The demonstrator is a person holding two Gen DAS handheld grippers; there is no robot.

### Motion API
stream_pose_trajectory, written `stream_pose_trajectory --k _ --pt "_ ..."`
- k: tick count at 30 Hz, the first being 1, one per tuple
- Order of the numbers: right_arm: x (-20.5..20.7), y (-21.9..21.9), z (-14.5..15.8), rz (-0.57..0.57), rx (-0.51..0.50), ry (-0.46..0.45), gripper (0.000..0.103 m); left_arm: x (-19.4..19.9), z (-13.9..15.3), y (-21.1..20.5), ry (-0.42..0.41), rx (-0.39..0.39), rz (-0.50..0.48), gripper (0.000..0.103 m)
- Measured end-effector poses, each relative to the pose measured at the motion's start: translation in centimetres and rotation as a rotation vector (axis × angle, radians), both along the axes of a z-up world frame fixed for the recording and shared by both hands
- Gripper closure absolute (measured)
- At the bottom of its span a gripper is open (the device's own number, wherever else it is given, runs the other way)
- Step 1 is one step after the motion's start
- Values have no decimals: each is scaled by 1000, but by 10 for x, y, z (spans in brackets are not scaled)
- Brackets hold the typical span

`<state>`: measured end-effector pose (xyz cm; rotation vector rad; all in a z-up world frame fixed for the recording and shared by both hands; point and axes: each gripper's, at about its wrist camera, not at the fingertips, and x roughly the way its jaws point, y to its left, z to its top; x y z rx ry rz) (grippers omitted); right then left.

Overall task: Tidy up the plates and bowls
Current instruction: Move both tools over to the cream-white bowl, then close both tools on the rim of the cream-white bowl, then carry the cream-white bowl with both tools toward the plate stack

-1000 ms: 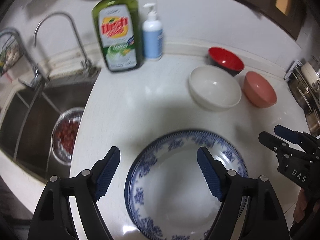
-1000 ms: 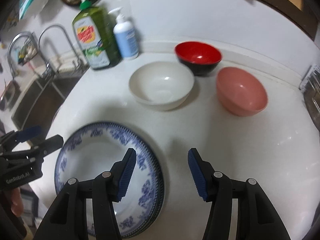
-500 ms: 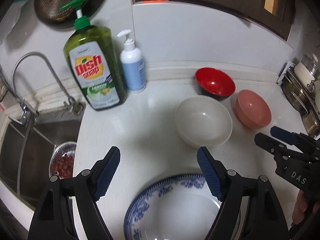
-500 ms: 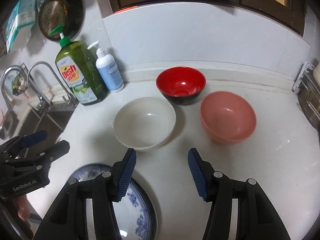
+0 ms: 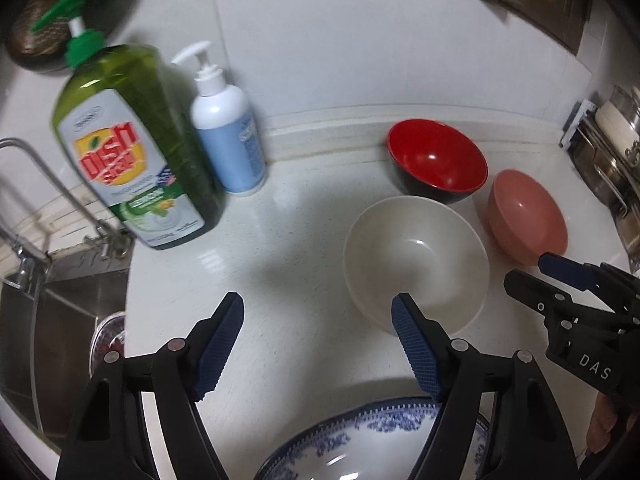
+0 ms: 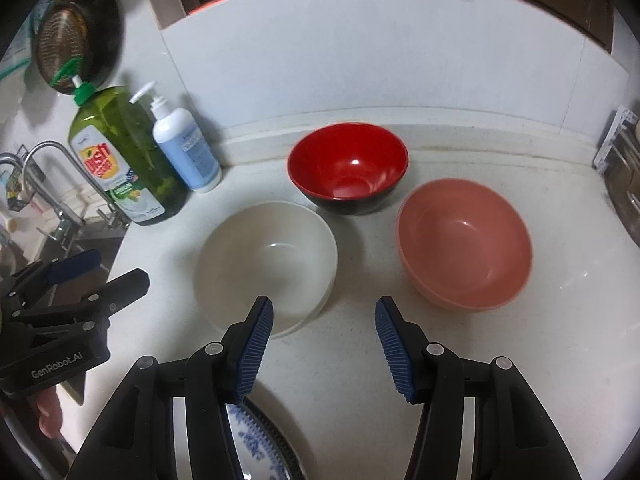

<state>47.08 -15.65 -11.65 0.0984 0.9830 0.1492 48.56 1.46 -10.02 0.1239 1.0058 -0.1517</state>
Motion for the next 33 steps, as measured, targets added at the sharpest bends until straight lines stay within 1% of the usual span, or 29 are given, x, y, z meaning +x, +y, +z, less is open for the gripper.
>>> stream_pose_trajectory --k 6,7,8,11,12,13,15,17,19,21,26,27,28,29,31,33 --pt "19 0 -15 -12 -14 28 50 21 -18 -7 41 5 -31 33" --pt "22 0 -17 -11 -16 34 51 24 -21 -8 47 6 -32 33" --pt "25 0 -18 -11 -20 40 54 26 -23 -9 52 8 -33 35" --pt "33 1 -23 -7 -29 54 58 36 -31 -11 68 14 -37 41" --pt "36 2 -25 -5 -27 61 59 39 -33 -11 73 12 -38 42" --pt "38 2 -27 -4 -27 67 60 42 -35 -12 81 7 -40 45" --pt "42 3 -30 0 -30 77 65 46 -39 -13 92 1 -43 49" --pt "45 4 -32 6 -27 85 67 49 -43 -12 100 -8 -43 55" --pt "47 4 -35 8 -29 95 68 53 -47 -12 116 -22 -40 58" --pt "49 4 -39 9 -26 105 72 56 -50 -12 132 -34 -38 64" --pt "55 6 -47 16 -10 131 81 59 -56 -13 167 -63 -38 85" --pt "55 6 -48 16 -4 134 84 59 -56 -13 174 -72 -40 86" --pt "55 5 -48 18 -1 133 85 59 -57 -14 178 -80 -43 90" --pt "56 6 -48 18 0 131 88 59 -57 -14 180 -85 -46 92" --pt "56 6 -47 14 2 127 90 58 -56 -15 178 -94 -45 95" --pt "55 6 -47 13 13 130 93 59 -56 -16 176 -96 -41 95"
